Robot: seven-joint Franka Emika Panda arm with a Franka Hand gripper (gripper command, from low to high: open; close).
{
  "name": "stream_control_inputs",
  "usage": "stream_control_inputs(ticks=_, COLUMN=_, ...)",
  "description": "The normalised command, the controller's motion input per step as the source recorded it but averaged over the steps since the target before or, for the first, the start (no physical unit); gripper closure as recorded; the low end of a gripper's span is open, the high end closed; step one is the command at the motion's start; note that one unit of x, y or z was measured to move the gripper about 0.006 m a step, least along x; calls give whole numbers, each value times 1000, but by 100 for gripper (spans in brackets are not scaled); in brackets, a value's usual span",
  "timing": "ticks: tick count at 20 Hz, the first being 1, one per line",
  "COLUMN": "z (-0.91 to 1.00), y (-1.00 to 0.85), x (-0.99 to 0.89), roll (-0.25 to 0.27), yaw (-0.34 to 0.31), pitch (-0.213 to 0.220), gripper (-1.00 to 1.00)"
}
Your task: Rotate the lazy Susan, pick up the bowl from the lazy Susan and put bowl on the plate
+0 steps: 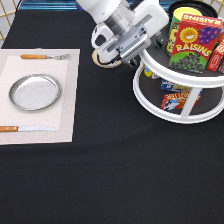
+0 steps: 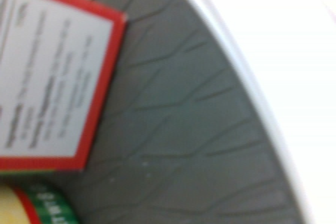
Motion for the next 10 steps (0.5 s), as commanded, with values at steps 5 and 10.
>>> stream_control_inputs(ticks=5, z=165, y=-59, x=48, roll=18, yaw=9, pitch=0, gripper=-100)
stream_control_inputs(ticks=10, z=625, y=81, x=-323, roll=-81, yaw=18, pitch=-28, gripper=-100)
